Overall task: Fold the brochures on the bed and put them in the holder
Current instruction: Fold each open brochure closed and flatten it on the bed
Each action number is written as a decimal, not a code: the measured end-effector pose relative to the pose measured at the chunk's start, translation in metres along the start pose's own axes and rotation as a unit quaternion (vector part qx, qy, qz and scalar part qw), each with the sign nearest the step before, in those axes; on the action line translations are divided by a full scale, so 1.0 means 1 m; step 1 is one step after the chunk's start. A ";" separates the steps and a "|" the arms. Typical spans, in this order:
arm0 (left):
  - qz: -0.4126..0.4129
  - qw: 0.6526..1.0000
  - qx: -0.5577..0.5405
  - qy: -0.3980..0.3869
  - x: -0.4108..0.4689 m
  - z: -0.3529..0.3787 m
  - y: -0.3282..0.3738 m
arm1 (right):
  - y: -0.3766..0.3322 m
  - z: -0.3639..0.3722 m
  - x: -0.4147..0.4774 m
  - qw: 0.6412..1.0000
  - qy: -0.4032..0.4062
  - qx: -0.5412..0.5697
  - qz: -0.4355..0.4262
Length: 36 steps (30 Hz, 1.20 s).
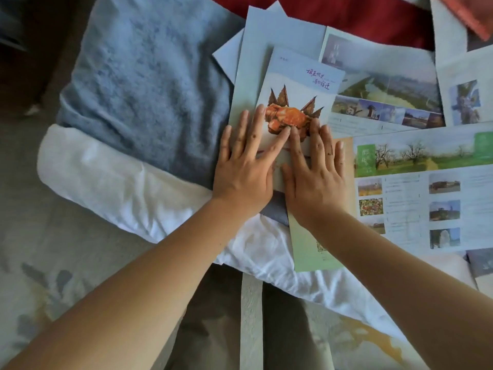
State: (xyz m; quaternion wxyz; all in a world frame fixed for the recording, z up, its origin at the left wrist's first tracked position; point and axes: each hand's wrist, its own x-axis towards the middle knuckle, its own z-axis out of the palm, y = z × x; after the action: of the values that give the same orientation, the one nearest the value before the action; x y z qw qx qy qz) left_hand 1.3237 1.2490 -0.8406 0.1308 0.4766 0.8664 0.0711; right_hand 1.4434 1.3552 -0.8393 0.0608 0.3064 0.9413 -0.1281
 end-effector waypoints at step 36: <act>-0.149 0.979 -0.005 -0.140 -0.035 -0.077 -0.147 | -0.185 -0.040 0.134 0.981 -0.166 -0.051 -0.087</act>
State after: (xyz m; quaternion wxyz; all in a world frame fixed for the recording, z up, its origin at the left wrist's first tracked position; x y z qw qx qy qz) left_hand 1.2004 1.1407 -0.7983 0.2622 0.3470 0.9004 -0.0128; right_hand 1.2250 1.2977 -0.7889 0.2199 0.1947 0.9465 -0.1338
